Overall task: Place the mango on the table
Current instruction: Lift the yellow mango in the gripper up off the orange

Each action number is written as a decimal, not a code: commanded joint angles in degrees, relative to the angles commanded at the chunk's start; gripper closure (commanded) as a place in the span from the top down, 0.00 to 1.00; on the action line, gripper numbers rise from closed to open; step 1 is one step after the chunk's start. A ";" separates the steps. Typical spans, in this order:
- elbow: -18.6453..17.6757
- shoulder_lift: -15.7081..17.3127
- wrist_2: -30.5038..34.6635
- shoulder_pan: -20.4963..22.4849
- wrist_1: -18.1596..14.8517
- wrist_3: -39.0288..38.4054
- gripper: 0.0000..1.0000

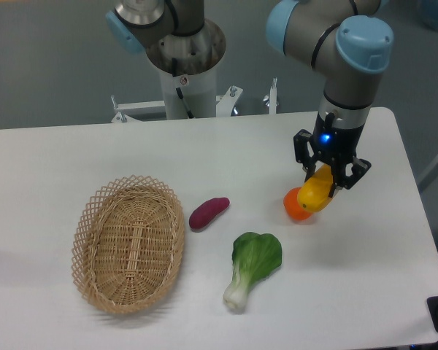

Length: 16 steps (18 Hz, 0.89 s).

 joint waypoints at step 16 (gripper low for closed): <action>-14.41 3.78 1.66 5.71 3.59 18.89 0.44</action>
